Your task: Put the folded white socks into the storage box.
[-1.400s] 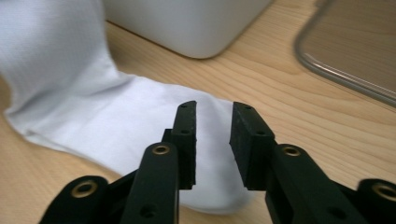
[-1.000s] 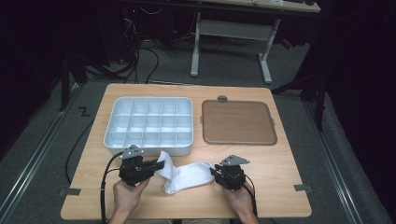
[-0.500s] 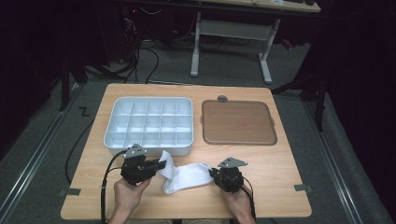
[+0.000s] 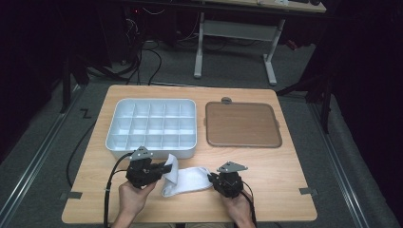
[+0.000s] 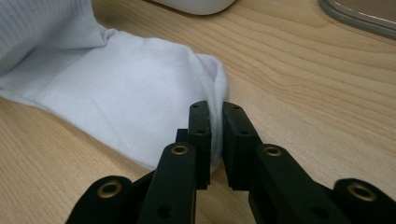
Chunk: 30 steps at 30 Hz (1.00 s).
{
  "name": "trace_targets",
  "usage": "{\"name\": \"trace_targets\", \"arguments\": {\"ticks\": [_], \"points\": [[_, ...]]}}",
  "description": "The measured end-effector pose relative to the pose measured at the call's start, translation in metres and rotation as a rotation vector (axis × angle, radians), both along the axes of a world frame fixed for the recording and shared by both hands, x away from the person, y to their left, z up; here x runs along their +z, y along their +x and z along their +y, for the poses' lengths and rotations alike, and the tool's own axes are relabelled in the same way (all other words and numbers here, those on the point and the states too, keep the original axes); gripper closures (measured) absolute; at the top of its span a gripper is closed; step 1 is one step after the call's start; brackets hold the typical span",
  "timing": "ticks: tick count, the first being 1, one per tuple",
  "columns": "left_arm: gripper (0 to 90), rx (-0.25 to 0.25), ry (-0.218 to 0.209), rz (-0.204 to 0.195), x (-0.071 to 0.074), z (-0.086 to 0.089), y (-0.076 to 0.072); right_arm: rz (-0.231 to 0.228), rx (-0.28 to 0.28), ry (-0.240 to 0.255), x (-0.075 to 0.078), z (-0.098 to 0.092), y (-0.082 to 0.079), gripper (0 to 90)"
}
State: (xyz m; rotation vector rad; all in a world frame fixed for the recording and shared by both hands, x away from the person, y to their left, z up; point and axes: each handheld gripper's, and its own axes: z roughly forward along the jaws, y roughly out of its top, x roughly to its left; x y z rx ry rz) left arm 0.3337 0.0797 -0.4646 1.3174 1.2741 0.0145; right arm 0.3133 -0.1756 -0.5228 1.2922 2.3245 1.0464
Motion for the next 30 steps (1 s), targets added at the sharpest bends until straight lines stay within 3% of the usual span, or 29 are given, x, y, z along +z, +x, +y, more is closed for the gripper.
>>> {"name": "trace_targets", "arguments": {"ticks": [20,30], "points": [[79.5,-0.081,0.120,0.025,-0.018,-0.045,0.004,0.019,0.004,0.022,-0.002,0.015,-0.001,83.2],[79.1,-0.103,0.144,0.041,-0.028,-0.061,0.005,0.018,0.010,0.025,-0.003,0.019,-0.001,83.1]]}}
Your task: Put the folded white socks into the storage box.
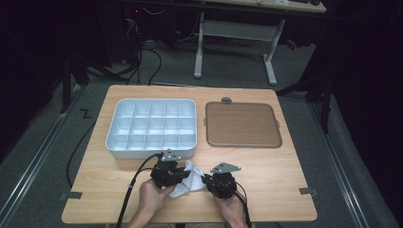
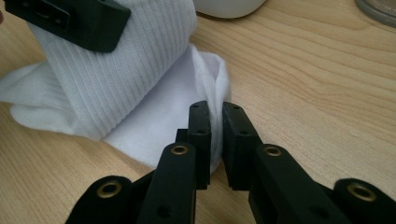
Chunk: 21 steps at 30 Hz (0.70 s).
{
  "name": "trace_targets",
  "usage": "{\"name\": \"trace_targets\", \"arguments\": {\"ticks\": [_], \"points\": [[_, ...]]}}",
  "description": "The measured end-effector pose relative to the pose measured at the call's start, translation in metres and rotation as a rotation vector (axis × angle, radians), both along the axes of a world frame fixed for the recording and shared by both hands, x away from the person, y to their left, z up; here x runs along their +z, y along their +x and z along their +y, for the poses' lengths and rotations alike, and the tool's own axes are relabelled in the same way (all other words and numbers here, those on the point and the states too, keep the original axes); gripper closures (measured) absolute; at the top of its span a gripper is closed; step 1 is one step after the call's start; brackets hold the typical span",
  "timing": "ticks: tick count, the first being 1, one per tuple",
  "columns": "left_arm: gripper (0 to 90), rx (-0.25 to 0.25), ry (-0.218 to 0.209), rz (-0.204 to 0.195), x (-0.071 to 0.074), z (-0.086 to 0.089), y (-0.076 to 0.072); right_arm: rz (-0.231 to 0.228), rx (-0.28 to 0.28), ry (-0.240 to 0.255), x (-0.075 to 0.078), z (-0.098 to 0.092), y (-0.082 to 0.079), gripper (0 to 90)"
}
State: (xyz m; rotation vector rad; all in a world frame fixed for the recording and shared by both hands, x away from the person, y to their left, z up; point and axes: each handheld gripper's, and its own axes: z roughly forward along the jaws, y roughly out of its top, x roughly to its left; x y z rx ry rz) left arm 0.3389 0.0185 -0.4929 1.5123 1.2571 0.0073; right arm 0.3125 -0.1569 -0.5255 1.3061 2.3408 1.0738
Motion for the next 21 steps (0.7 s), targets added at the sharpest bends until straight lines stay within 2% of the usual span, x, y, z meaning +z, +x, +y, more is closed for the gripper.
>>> {"name": "trace_targets", "arguments": {"ticks": [12,17,21], "points": [[76.7,-0.013,0.004,0.019,-0.010,-0.011,0.002,0.002,0.002,0.001,-0.001,0.000,0.000,83.0],[76.8,-0.028,0.049,0.019,-0.018,-0.018,0.001,0.003,0.004,0.004,-0.002,0.000,0.001,83.1],[78.2,-0.036,0.069,0.010,-0.023,-0.023,0.001,0.005,0.004,0.003,-0.002,0.000,0.001,83.1]]}}
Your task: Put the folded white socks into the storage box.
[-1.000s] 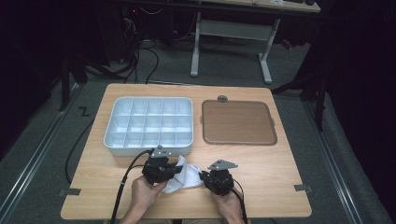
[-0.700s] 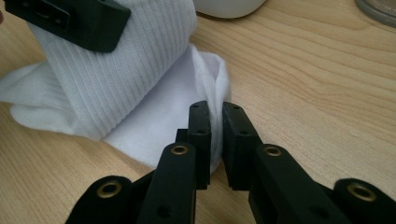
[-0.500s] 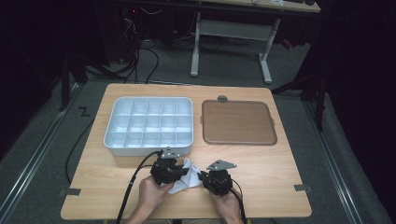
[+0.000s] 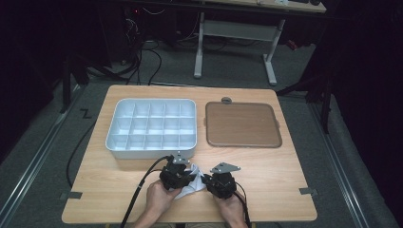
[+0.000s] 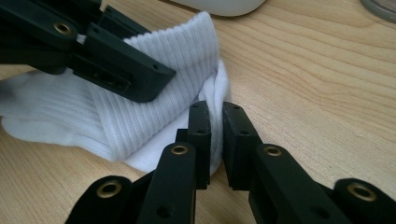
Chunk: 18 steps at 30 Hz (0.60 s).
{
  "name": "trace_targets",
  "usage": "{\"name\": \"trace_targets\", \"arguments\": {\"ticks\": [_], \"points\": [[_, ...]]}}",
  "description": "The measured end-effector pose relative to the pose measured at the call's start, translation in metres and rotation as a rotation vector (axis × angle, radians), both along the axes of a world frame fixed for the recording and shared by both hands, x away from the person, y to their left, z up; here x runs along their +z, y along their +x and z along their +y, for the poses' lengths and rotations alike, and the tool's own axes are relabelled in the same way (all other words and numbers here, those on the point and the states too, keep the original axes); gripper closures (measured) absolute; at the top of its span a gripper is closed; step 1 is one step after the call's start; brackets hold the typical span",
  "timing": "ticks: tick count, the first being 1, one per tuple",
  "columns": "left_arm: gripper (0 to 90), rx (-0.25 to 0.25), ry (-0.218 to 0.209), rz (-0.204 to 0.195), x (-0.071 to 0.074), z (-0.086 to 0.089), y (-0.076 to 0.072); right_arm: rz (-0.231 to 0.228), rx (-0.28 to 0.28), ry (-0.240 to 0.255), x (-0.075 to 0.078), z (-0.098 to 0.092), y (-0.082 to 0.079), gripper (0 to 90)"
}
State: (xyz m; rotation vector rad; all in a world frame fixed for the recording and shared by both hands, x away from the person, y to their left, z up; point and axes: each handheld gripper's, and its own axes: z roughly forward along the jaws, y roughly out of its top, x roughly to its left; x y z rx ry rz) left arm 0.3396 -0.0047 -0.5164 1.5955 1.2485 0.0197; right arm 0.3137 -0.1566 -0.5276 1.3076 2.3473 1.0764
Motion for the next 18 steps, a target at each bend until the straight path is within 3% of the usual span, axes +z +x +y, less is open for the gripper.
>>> {"name": "trace_targets", "arguments": {"ticks": [3,8,18], "points": [[78.8,-0.006,0.007,-0.024,-0.003,-0.003,-0.001,-0.003,0.001,0.002,-0.001,0.000,0.001,83.0],[77.1,-0.008,0.002,-0.018,-0.003,-0.001,0.001,0.001,-0.006,0.000,0.000,0.002,0.002,83.0],[54.7,0.005,-0.054,-0.017,0.009,0.013,-0.002,-0.016,0.003,-0.009,0.003,0.001,0.002,77.6]]}}
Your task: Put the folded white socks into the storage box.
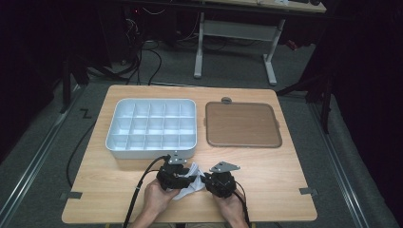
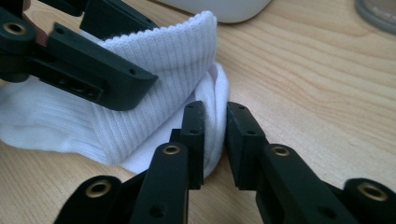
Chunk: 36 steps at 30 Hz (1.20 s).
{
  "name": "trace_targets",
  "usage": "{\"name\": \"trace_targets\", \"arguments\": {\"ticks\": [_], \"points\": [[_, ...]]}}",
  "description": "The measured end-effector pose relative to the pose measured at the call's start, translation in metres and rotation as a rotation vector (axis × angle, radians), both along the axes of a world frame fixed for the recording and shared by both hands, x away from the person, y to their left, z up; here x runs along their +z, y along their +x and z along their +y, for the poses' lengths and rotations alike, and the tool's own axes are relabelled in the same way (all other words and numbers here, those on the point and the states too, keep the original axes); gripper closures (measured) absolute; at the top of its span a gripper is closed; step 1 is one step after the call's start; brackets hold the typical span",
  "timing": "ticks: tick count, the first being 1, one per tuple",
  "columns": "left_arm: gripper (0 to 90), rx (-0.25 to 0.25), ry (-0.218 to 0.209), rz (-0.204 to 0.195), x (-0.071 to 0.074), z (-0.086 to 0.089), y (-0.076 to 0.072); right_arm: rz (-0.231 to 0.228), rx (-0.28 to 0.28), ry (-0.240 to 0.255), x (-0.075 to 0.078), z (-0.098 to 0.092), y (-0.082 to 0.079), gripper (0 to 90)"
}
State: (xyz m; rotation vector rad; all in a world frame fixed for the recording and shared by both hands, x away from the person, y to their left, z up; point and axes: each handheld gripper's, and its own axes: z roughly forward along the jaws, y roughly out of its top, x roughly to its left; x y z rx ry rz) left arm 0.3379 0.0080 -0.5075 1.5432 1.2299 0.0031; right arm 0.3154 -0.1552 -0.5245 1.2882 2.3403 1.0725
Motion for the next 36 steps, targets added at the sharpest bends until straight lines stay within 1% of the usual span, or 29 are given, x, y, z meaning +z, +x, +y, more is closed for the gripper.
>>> {"name": "trace_targets", "arguments": {"ticks": [3,7,12,14,16,19,21,23,25,28,30,33,36], "points": [[50.8,0.004,-0.020,0.002,0.005,0.005,0.000,-0.021,0.004,-0.004,0.005,-0.001,-0.001,75.9],[47.7,0.017,-0.043,0.001,0.011,0.011,-0.001,-0.032,0.002,-0.001,0.009,-0.002,-0.002,75.0],[45.4,0.018,-0.057,-0.006,0.017,0.016,-0.005,-0.046,-0.003,0.006,0.014,-0.007,-0.004,74.8],[45.2,0.018,-0.052,-0.011,0.018,0.018,-0.007,-0.050,-0.009,0.013,0.018,-0.010,-0.006,74.9],[45.1,0.023,-0.048,-0.013,0.019,0.021,-0.009,-0.066,-0.007,0.017,0.023,-0.013,-0.007,75.1],[45.1,0.036,-0.039,-0.010,0.019,0.028,-0.012,-0.077,-0.009,0.022,0.029,-0.016,-0.010,75.3],[45.1,0.045,-0.035,-0.006,0.018,0.035,-0.014,-0.086,0.006,0.015,0.033,-0.016,-0.011,75.3],[45.2,0.058,-0.035,-0.001,0.016,0.041,-0.017,-0.094,0.021,0.002,0.036,-0.013,-0.012,75.3],[45.3,0.070,-0.026,0.000,0.014,0.045,-0.020,-0.099,0.028,0.000,0.038,-0.011,-0.012,75.3],[45.7,0.074,-0.002,-0.001,0.009,0.049,-0.023,-0.116,0.043,0.000,0.044,-0.007,-0.013,75.3],[45.8,0.075,0.008,0.001,0.005,0.050,-0.025,-0.122,0.055,0.002,0.048,-0.003,-0.015,75.3],[45.7,0.075,0.012,0.005,0.000,0.049,-0.027,-0.125,0.076,-0.008,0.050,0.003,-0.016,75.1],[45.6,0.072,0.029,-0.001,-0.003,0.046,-0.028,-0.127,0.099,-0.022,0.051,0.012,-0.015,71.3]]}}
